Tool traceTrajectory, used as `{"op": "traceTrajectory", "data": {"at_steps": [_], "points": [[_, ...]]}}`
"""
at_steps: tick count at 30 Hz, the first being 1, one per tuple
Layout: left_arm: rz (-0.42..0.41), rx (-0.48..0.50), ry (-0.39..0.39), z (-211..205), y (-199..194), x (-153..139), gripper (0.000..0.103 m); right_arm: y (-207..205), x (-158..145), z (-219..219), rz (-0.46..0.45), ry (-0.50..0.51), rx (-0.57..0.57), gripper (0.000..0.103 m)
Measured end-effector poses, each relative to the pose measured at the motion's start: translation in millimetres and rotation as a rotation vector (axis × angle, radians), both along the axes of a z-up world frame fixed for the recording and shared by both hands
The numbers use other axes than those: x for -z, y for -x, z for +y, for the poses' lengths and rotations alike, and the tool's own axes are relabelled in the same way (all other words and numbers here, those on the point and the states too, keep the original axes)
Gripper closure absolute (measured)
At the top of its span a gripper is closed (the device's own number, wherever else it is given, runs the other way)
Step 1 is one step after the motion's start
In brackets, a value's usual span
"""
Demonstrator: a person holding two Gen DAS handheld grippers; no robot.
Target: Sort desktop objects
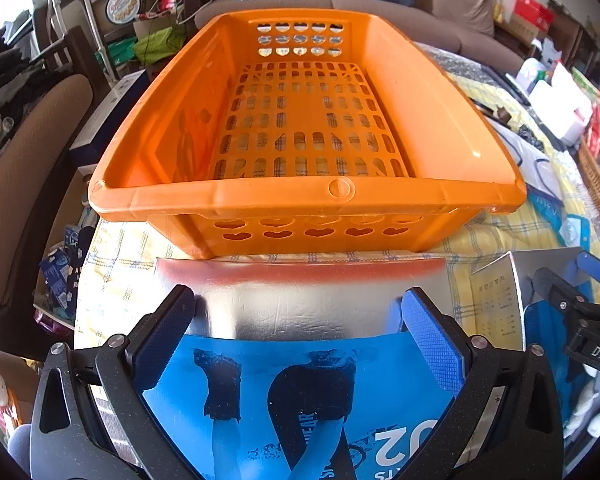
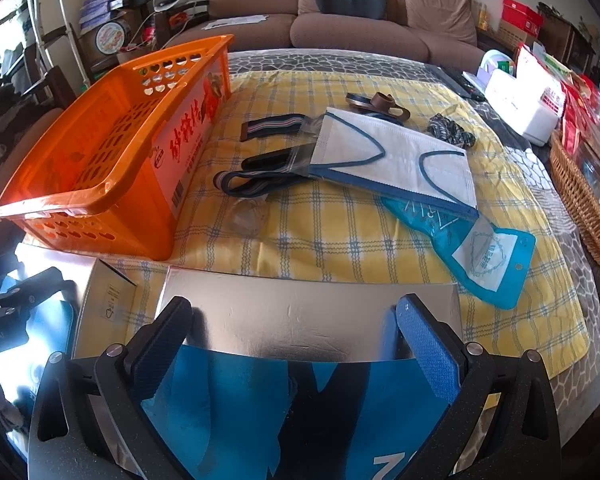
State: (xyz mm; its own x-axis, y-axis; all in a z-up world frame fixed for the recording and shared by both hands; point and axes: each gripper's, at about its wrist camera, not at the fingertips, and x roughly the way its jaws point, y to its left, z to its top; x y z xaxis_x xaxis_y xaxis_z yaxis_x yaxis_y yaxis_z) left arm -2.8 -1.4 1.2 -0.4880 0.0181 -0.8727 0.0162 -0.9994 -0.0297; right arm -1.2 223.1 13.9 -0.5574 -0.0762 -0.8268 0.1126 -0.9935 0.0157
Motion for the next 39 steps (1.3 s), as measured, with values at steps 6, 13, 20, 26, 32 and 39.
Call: {"op": "traceTrajectory", "data": {"at_steps": [6,13,20,26,32,39], "points": [[-0.033,-0.004,-0.001,0.0,2.9,-0.3,0.000,1.9,-2.6,8.1,-0.005,0.073,0.022,0.000],[-0.060,0.003,0.004,0.1,4.9,-0.7,0.000,2.2,-1.0,1.5,-0.021,0.022,-0.008,0.000],[-0.043,0.014,-0.011,-0.7,-0.2,-3.4,0.000,1.4,-1.9,0.3,-0.023,0.013,-0.005,0.000],[0.010,0.046,-0.054,6.3,-7.4,-18.0,0.000,1.1,-10.0,12.8,-0.026,0.096,0.010,0.001],[0.085,0.116,-0.031,31.6,-8.6,-48.2,0.000,-1.0,-32.8,31.9,0.025,0.088,0.017,0.001],[0.148,0.205,-0.058,71.4,-4.2,-78.5,0.000,3.2,-57.3,71.7,0.064,0.063,0.040,0.001]]}}
